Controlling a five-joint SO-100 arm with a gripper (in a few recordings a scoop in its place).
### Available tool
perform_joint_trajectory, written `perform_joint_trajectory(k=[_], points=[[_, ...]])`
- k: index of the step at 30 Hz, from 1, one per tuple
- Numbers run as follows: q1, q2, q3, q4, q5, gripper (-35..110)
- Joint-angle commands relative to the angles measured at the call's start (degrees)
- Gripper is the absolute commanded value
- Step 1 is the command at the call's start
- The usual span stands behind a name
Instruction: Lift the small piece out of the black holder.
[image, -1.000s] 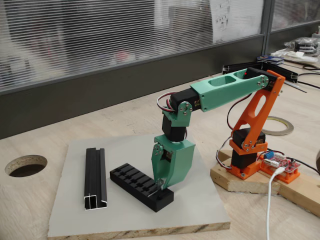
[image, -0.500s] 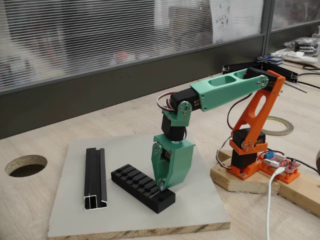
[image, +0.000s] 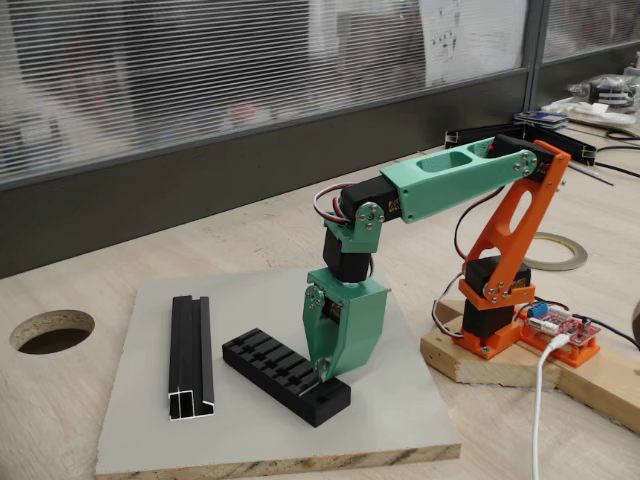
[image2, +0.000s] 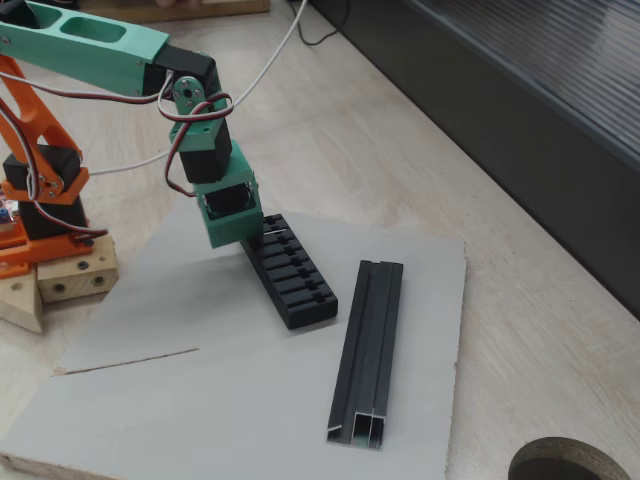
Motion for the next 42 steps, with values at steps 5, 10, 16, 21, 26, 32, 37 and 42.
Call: perform_joint_trajectory(k=[5, 10, 16, 21, 26, 32, 37, 42], points=[[-0.1, 4.7, -0.8, 0.8, 1.0, 2], [-0.1, 6.0, -0.7, 0.8, 1.0, 2], [-0.1, 8.3, -0.8, 0.8, 1.0, 2], [-0.1, 11.2, -0.8, 0.9, 1.0, 2], [-0.1, 15.6, -0.8, 0.9, 1.0, 2], [0.0, 23.6, -1.0, 0.0, 1.4, 2], [3.7, 29.8, -1.0, -0.1, 1.1, 2], [10.4, 33.0, -1.9, -0.2, 1.0, 2]])
